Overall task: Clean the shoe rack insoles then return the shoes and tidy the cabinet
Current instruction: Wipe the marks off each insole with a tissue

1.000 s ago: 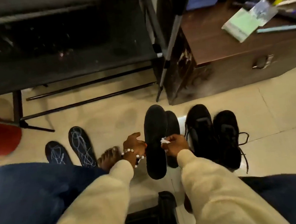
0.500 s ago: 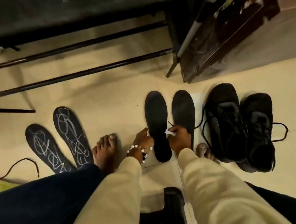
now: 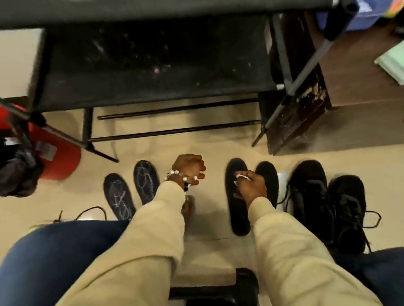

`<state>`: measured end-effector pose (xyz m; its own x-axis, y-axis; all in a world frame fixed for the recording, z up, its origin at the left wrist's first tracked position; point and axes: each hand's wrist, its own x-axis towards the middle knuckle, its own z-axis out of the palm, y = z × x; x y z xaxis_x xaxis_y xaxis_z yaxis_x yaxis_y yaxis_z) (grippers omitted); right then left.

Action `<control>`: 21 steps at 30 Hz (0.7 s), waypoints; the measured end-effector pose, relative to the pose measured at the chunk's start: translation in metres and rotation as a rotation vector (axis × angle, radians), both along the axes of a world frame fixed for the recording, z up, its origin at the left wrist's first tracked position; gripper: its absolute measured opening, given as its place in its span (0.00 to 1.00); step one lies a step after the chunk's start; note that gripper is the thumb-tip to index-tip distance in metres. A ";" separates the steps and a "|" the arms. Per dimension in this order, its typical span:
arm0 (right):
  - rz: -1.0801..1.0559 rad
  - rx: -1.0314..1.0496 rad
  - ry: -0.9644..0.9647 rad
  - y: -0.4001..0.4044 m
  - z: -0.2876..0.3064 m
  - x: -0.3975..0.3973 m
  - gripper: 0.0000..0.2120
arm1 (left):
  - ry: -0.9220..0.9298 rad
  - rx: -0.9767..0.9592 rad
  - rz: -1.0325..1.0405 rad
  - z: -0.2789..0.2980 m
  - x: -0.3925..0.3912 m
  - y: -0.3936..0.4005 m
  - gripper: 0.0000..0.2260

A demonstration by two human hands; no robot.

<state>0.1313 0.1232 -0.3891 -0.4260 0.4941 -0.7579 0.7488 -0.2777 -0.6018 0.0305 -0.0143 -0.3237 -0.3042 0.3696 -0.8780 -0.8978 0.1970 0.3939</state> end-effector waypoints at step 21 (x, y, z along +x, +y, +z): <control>0.786 -0.072 -0.073 -0.206 -0.153 -0.092 0.10 | 0.153 -0.867 -0.073 -0.206 -0.014 -0.189 0.16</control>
<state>0.0389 -0.0827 -0.5421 -0.5775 0.0177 -0.8162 0.7788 0.3120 -0.5442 0.0167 -0.2036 -0.5293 -0.4434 -0.3846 -0.8096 -0.8207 0.5374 0.1942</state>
